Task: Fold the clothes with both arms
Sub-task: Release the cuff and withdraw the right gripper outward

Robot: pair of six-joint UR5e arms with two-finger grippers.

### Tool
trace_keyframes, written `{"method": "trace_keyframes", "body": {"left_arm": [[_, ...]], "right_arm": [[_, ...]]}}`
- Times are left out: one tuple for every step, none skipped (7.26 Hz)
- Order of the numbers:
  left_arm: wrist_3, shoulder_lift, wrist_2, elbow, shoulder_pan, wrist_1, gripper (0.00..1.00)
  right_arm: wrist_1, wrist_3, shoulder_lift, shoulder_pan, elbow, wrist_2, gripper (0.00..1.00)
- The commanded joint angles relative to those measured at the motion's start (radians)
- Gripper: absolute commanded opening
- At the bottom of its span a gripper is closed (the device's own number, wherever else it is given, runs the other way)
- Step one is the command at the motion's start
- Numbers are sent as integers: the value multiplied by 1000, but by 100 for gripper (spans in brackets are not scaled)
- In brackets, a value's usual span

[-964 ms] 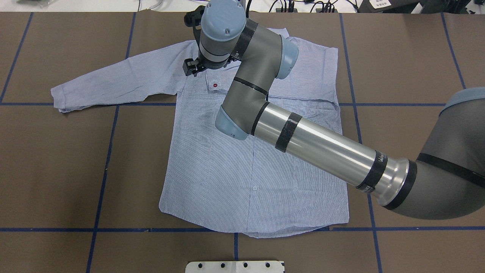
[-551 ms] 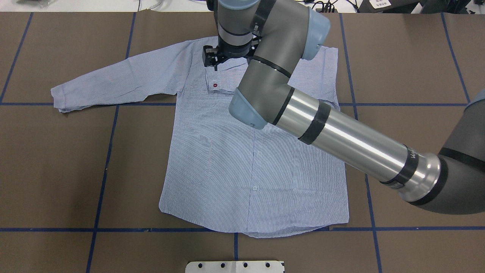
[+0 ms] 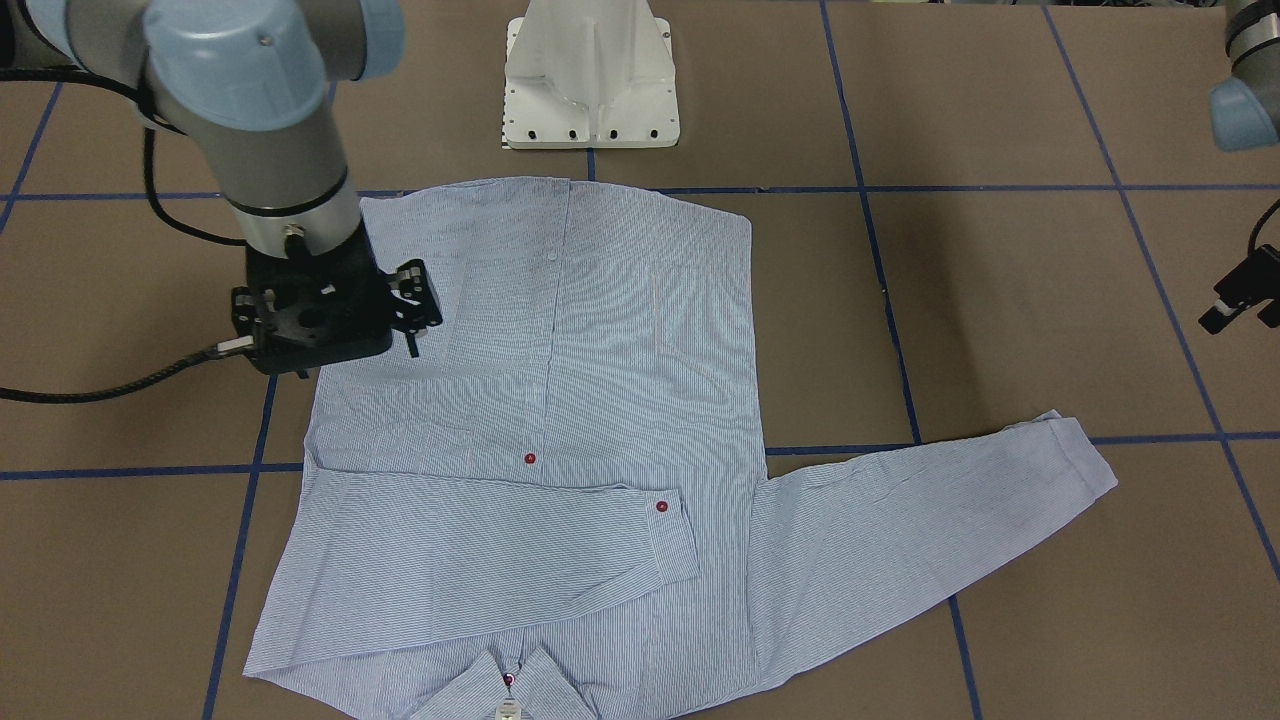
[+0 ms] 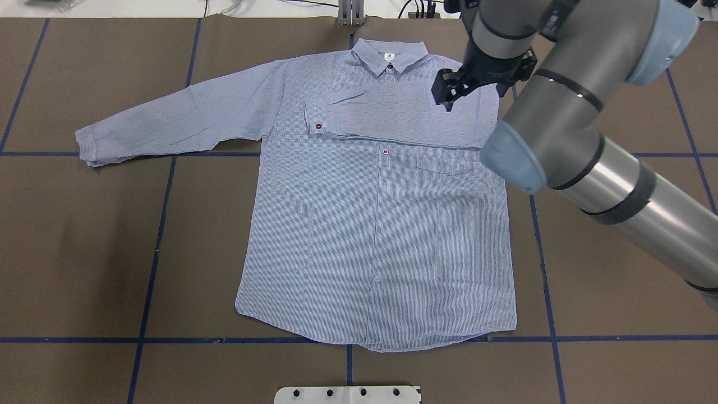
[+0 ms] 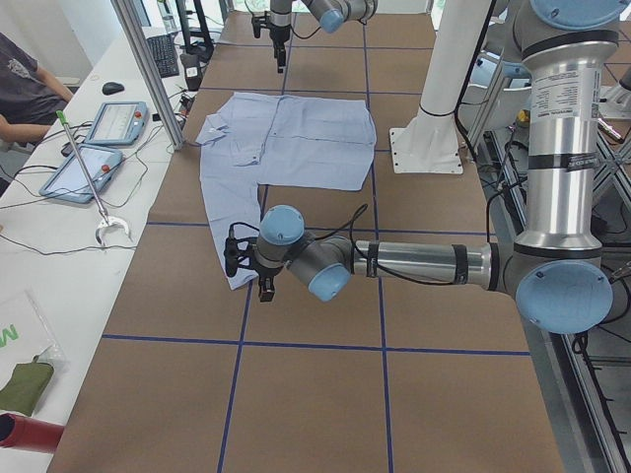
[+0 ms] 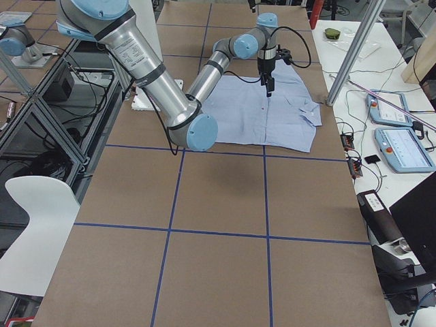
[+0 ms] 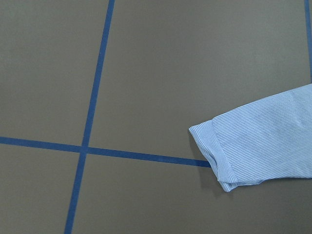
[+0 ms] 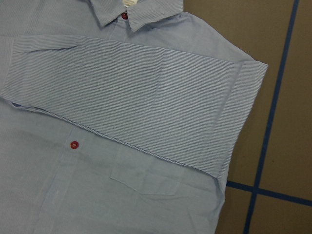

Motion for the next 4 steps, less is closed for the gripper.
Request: {"method": "trace_keyframes", "body": {"left_arm": [[-250, -11, 138, 61, 160, -174, 99], [-289, -29, 155, 65, 193, -174, 99], [-311, -64, 178, 94, 204, -174, 98], [-325, -104, 199, 133, 221, -174, 97]], "right_arm": [[-45, -148, -153, 115, 120, 108, 100], [-42, -203, -204, 148, 139, 146, 100], [-28, -231, -250, 168, 159, 184, 100], [-27, -233, -292, 170, 194, 200, 100]]}}
